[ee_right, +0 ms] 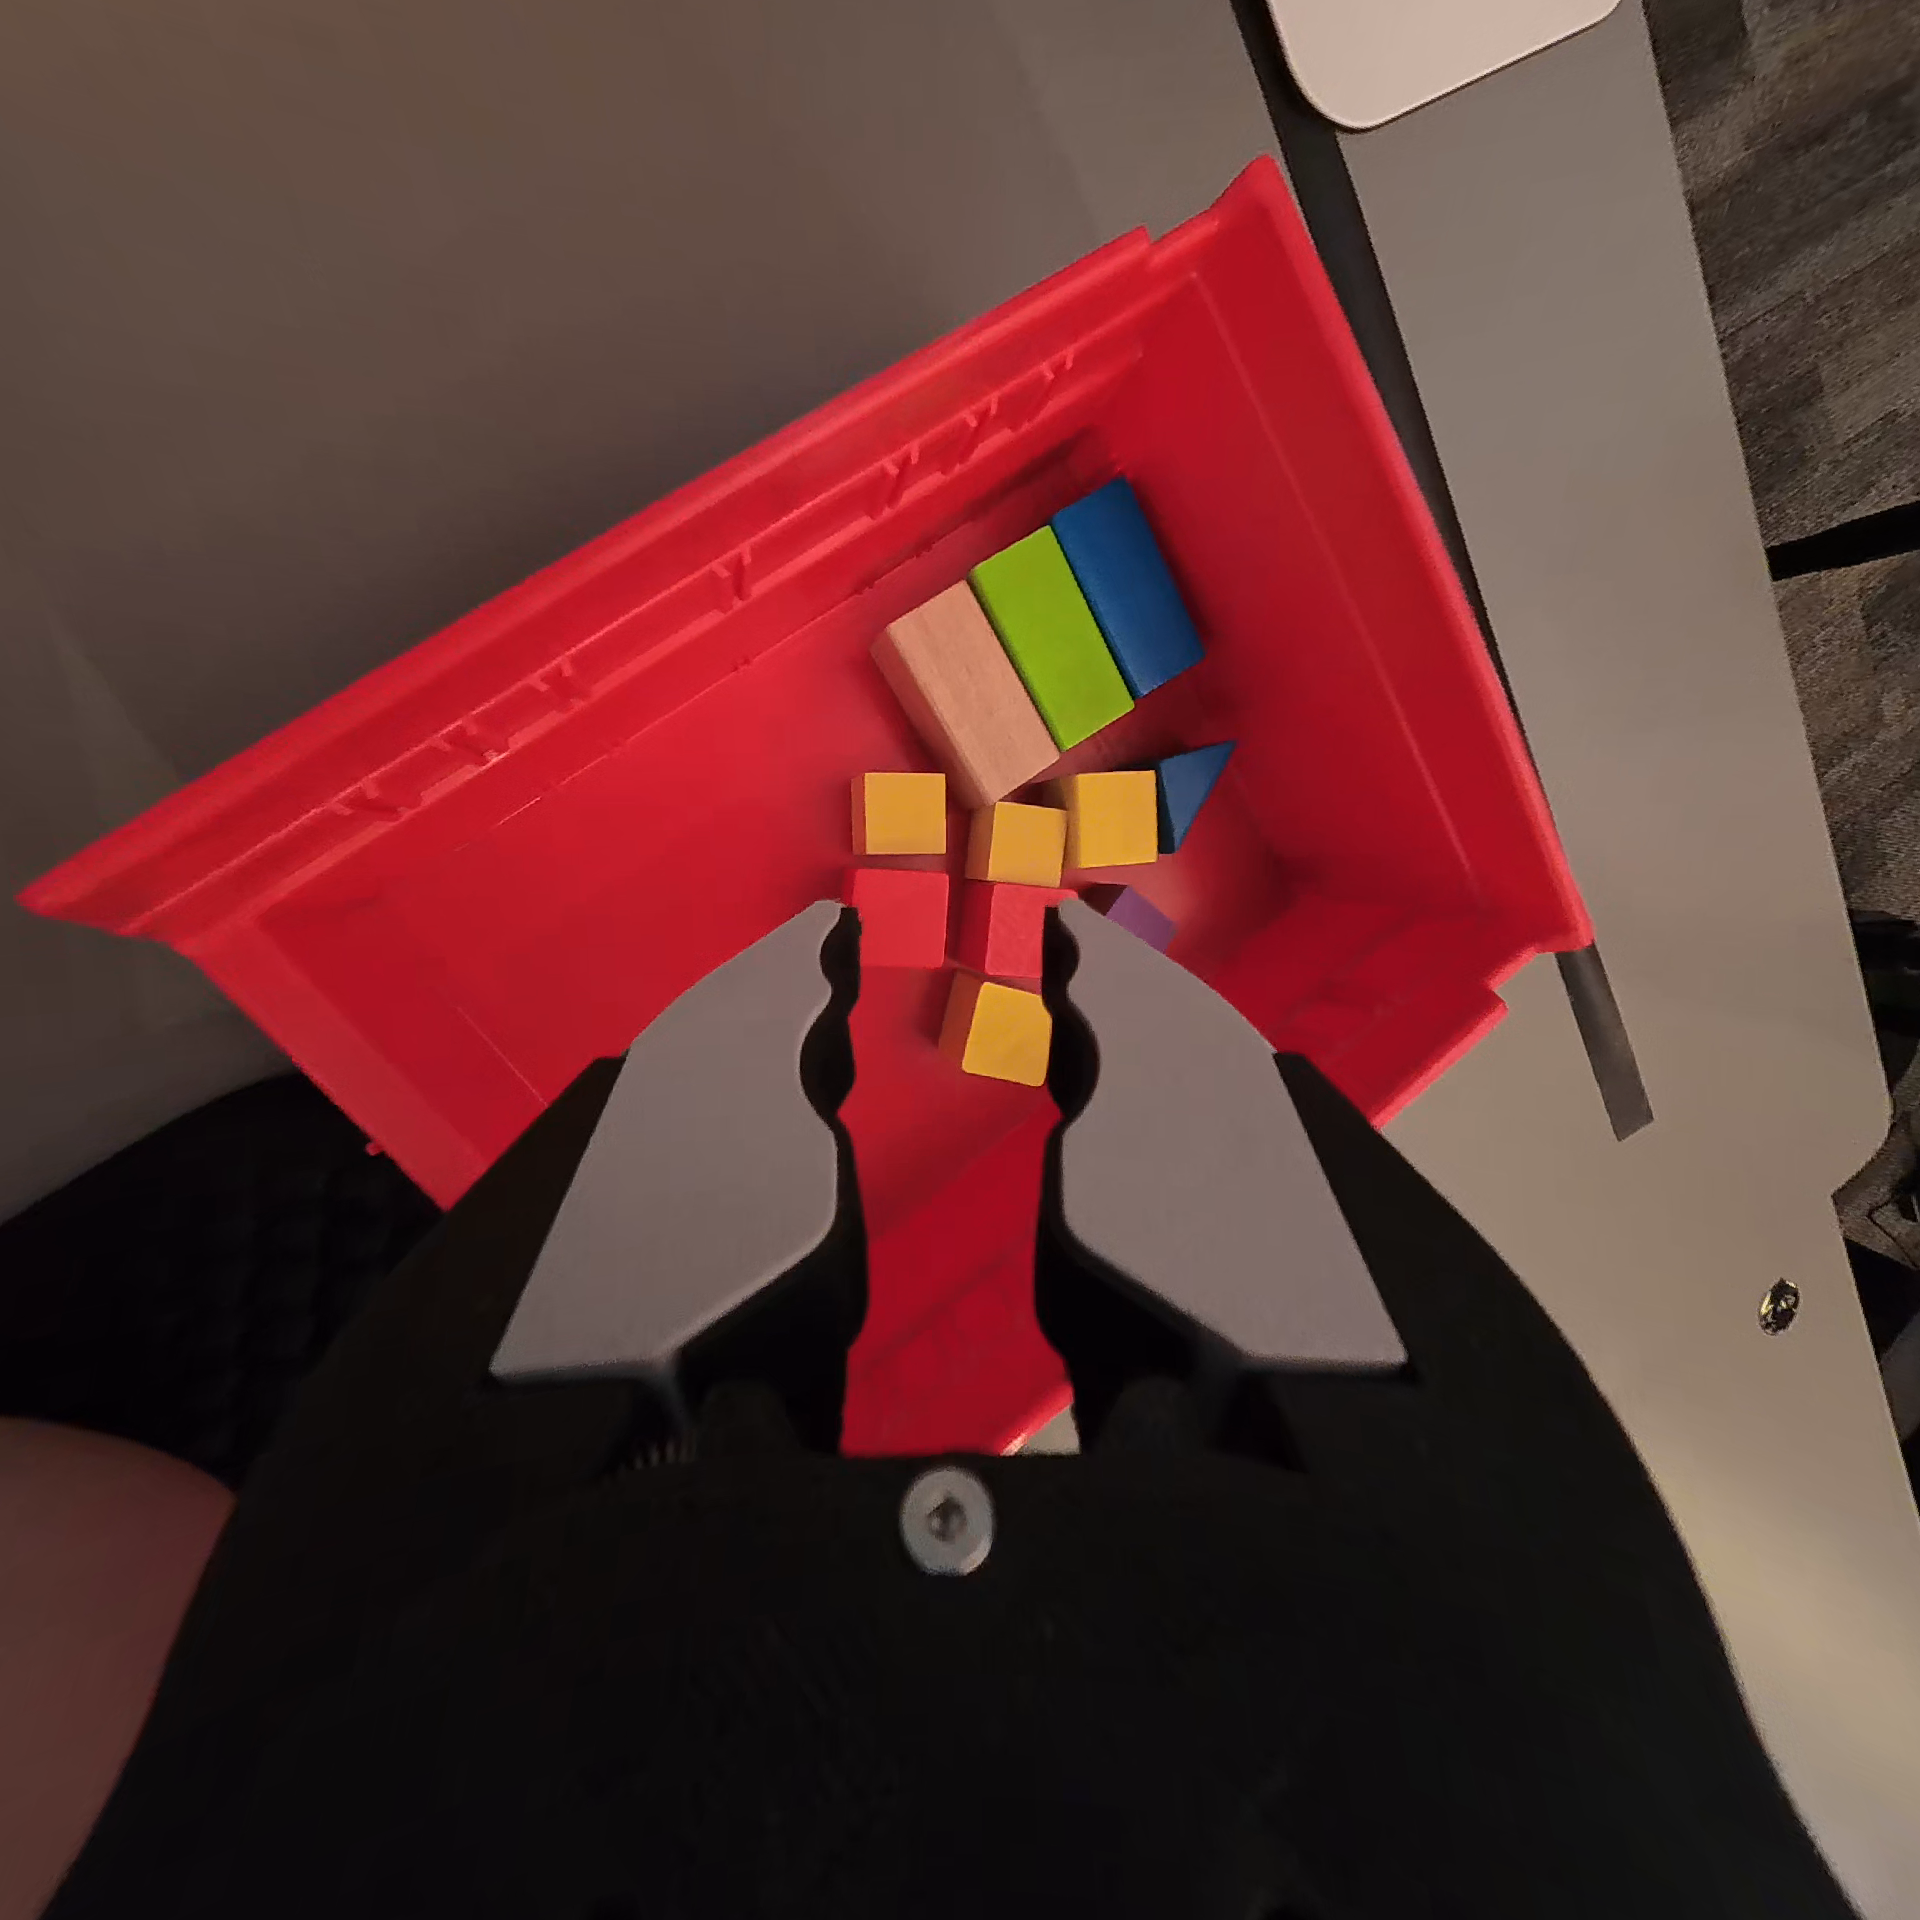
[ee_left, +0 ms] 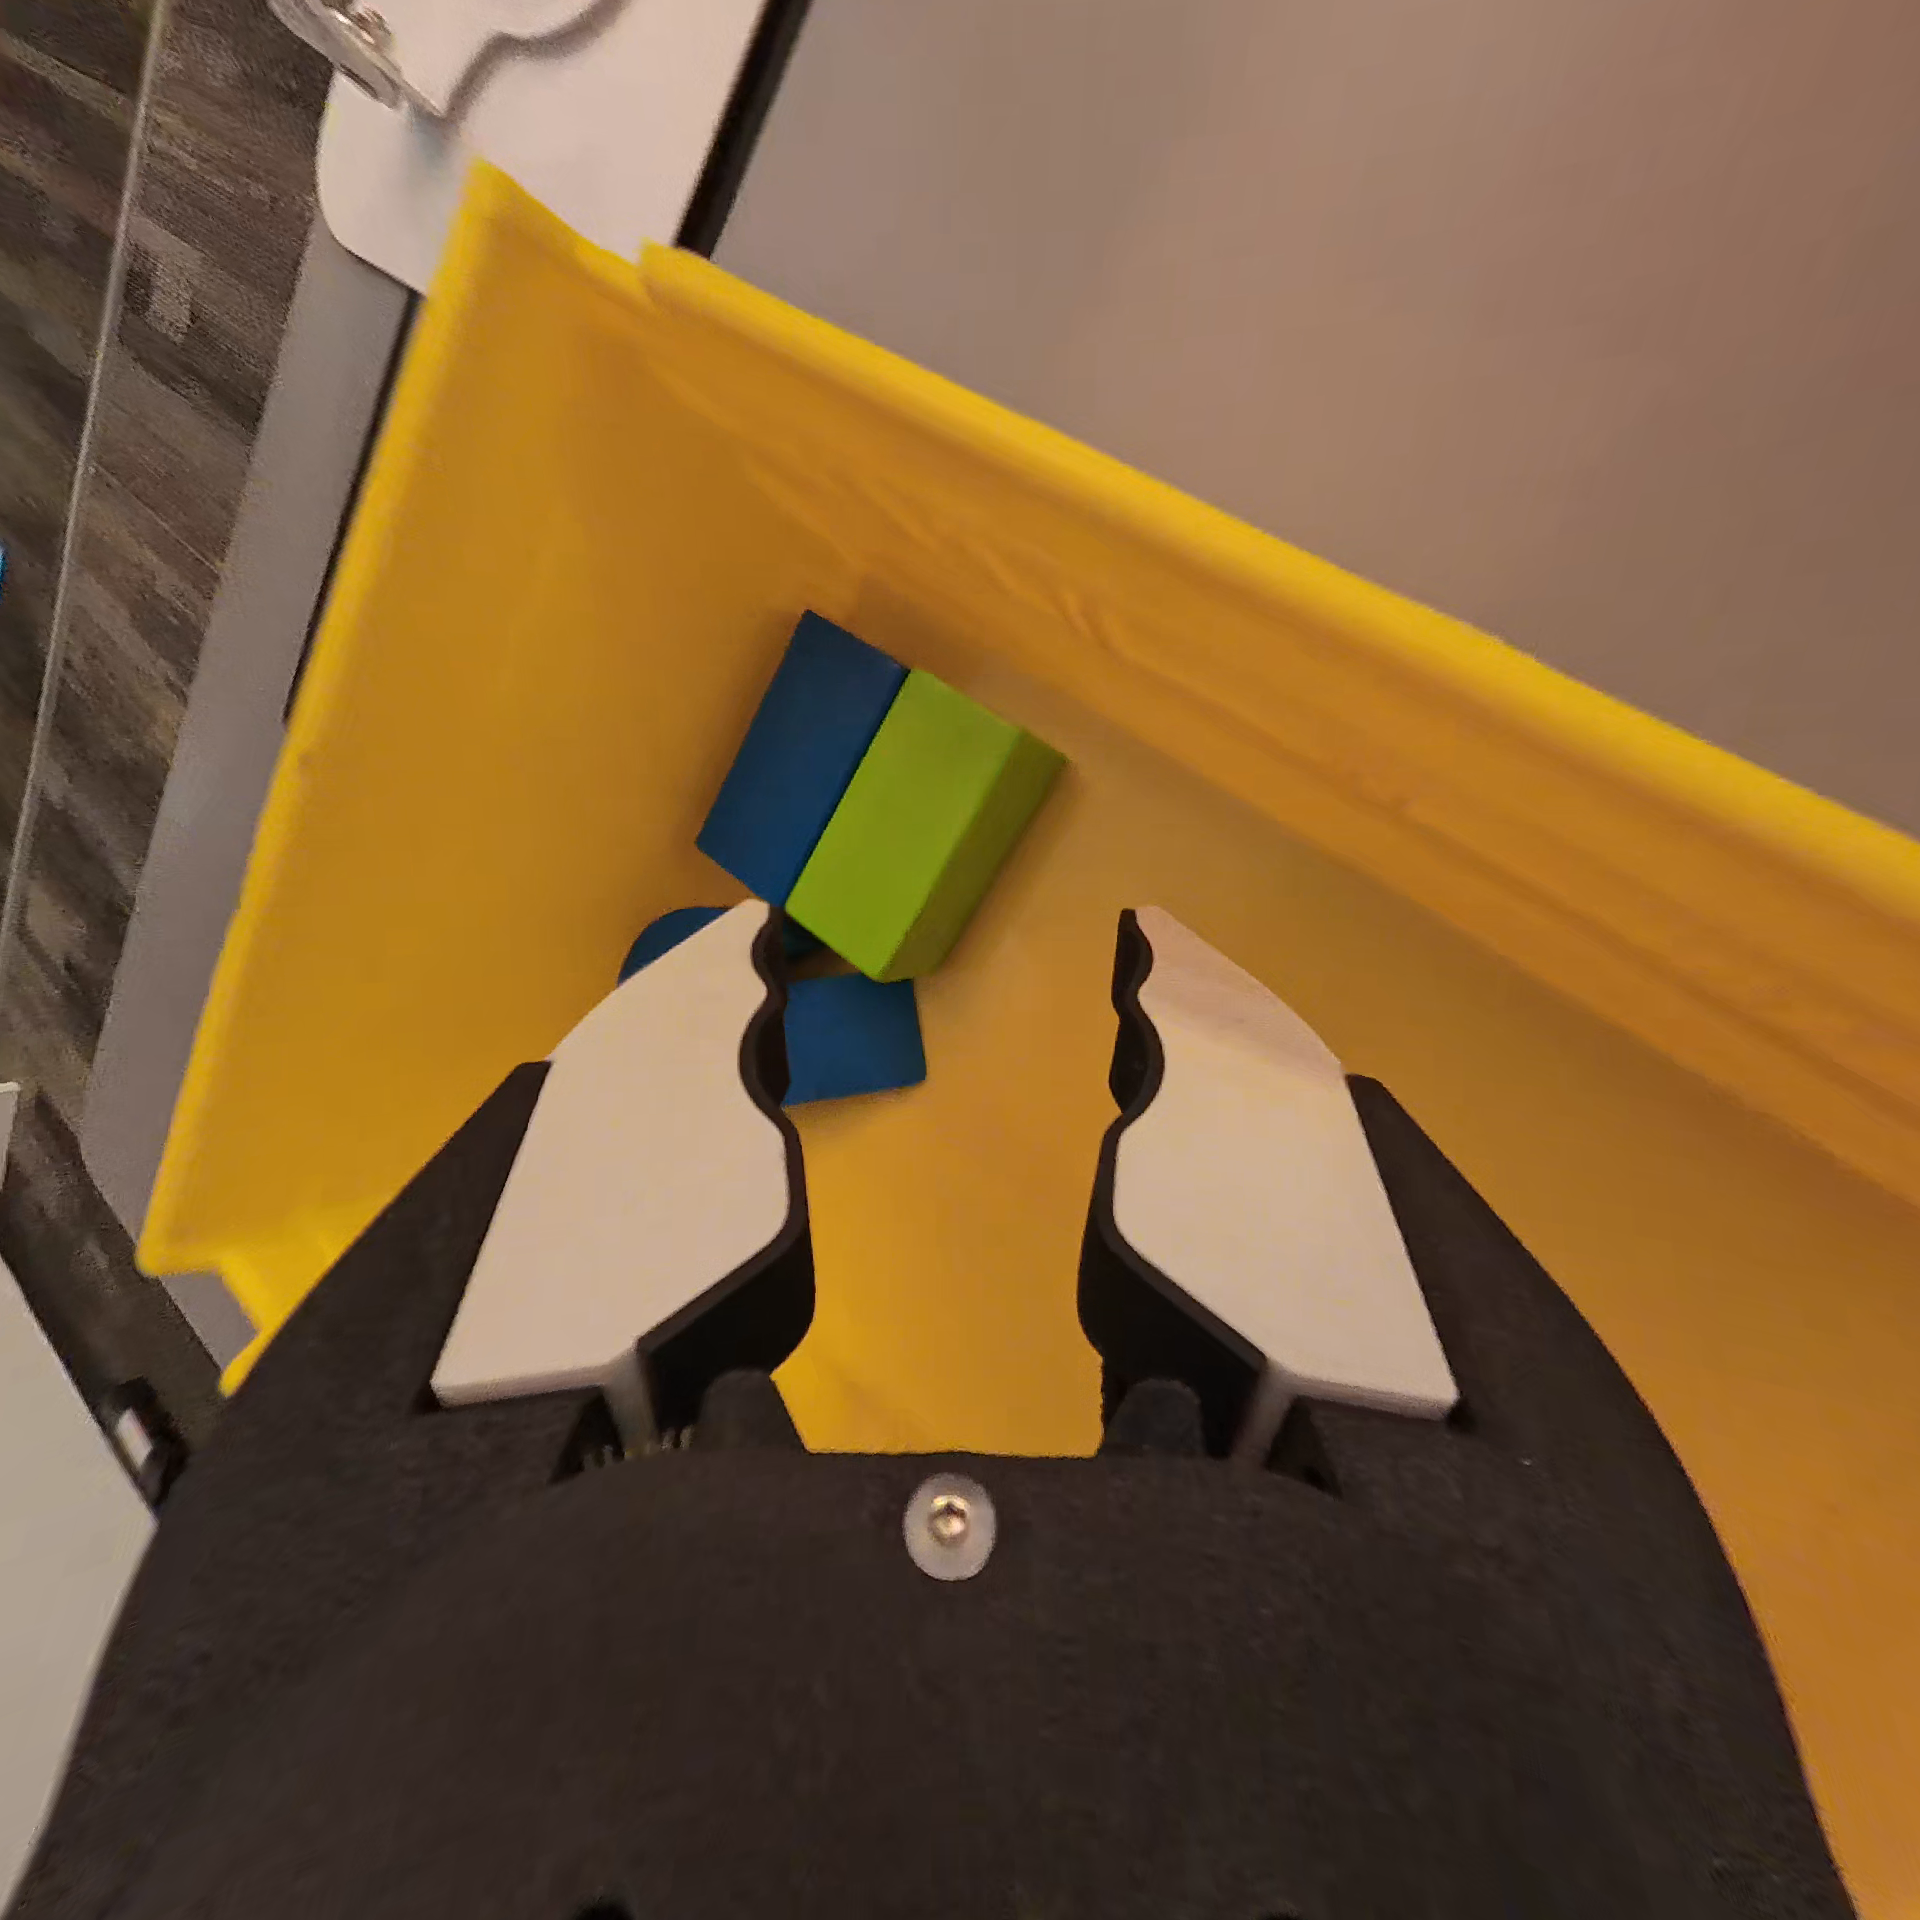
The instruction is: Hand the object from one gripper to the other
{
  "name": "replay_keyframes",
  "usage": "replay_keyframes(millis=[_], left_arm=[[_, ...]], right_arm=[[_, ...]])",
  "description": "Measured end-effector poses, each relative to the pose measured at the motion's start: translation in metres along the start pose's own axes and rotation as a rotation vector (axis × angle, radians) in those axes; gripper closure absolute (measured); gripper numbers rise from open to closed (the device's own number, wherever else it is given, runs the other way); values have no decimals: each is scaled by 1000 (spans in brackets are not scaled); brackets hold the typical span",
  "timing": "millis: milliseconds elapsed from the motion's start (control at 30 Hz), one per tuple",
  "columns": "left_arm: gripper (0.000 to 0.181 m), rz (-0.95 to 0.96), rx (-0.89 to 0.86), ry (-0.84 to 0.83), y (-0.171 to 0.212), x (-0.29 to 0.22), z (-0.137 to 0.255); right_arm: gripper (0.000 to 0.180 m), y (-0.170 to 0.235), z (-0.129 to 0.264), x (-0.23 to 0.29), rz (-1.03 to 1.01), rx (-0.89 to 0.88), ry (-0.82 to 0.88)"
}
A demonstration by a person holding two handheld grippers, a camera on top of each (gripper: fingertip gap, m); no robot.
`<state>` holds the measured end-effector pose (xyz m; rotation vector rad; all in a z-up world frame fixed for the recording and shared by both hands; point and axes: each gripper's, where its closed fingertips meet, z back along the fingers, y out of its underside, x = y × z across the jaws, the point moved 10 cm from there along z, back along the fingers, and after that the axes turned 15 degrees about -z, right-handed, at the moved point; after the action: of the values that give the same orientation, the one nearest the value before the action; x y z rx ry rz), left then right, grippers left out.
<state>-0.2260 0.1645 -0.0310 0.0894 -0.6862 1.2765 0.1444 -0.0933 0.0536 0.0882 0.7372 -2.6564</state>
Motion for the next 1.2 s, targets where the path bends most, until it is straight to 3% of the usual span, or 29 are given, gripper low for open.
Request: replay_keyframes(millis=[500, 700, 833, 967, 1200], left_arm=[[121, -54, 31, 33, 4, -4, -29], [141, -54, 24, 74, 6, -4, -16], [120, 36, 38, 68, 8, 2, -24], [130, 87, 19, 122, 12, 1, -33], [132, 124, 37, 138, 11, 3, -35]], right_arm=[[145, 2, -7, 0, 4, 48, -26], [146, 3, -9, 1, 6, 62, -33], [146, 2, -11, 2, 10, 73, -37], [147, 3, -12, 2, 12, 85, -42], [148, 4, -14, 2, 14, 100, -45]])
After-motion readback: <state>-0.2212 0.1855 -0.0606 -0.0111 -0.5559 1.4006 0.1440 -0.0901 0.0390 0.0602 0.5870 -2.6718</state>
